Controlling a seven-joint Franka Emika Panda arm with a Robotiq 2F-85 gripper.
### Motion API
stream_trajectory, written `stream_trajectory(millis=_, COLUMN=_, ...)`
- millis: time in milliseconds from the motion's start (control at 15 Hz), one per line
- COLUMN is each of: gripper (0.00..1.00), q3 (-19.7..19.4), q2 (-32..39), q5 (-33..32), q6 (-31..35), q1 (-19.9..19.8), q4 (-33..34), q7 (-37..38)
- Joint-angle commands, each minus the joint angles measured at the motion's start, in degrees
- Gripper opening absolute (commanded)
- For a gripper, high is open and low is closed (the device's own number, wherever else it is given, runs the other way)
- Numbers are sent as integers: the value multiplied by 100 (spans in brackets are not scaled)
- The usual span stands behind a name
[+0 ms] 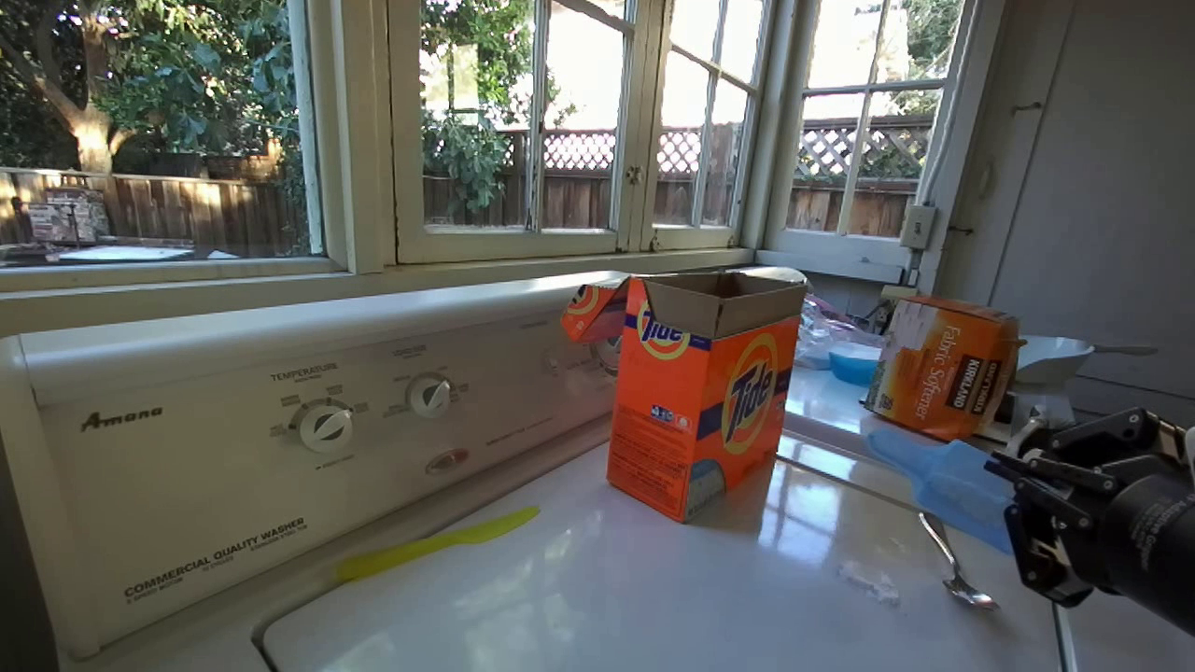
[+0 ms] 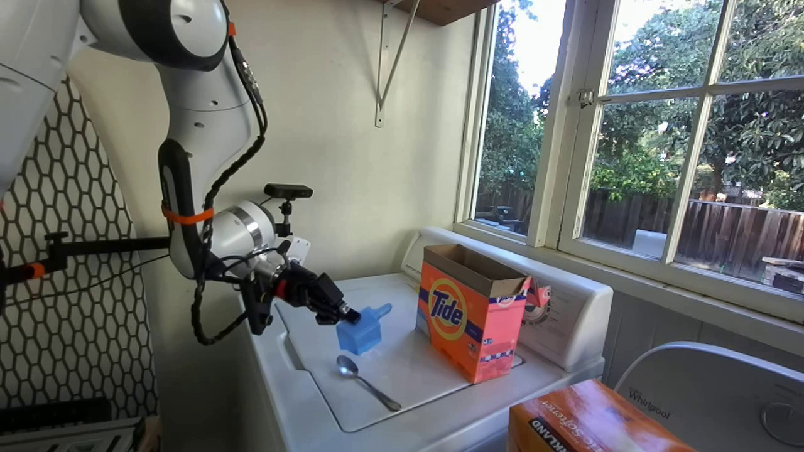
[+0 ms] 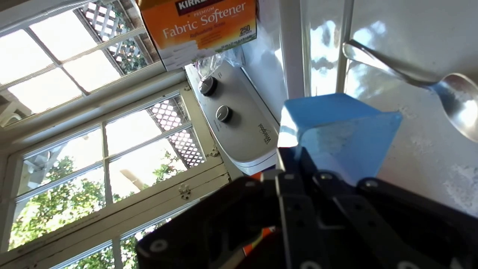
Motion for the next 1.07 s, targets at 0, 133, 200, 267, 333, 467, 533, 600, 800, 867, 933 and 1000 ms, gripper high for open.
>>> stream_trajectory(millis=0, gripper=4, q3=28, q2=0, q5=0, q6=-10, q1=-31, q4=2, q7=-6)
stream_trajectory(millis=133, gripper=4, q3=27, q2=0, q5=0, q6=-10, q1=-33, q4=2, q7=-6)
stream_trajectory(millis=200, gripper=1, q3=18, q2=38, q5=-21, q6=-95, q1=-6, q4=20, q7=-39)
stream_trajectory(millis=267, gripper=1, q3=8, q2=73, q5=-52, q6=-201, q1=30, q4=35, q7=-98)
stream_trajectory(millis=333, gripper=1, q3=8, q2=84, q5=-54, q6=-223, q1=36, q4=44, q7=-124)
stream_trajectory(millis=467, gripper=1, q3=4, q2=97, q5=-67, q6=-278, q1=46, q4=49, q7=-170)
stream_trajectory(millis=533, gripper=1, q3=2, q2=106, q5=-71, q6=-334, q1=54, q4=56, q7=-203)
stream_trajectory(millis=600, gripper=1, q3=2, q2=114, q5=-77, q6=-384, q1=60, q4=60, q7=-240)
stream_trajectory(millis=800, gripper=1, q3=5, q2=176, q5=-119, q6=-522, q1=91, q4=89, q7=-381)
stream_trajectory(millis=867, gripper=1, q3=5, q2=214, q5=-120, q6=-546, q1=103, q4=117, q7=-402)
stream_trajectory(millis=933, gripper=1, q3=10, q2=252, q5=-130, q6=-553, q1=117, q4=143, q7=-417)
stream_trajectory(millis=1000, gripper=1, q3=8, q2=290, q5=-133, q6=-588, q1=139, q4=172, q7=-461)
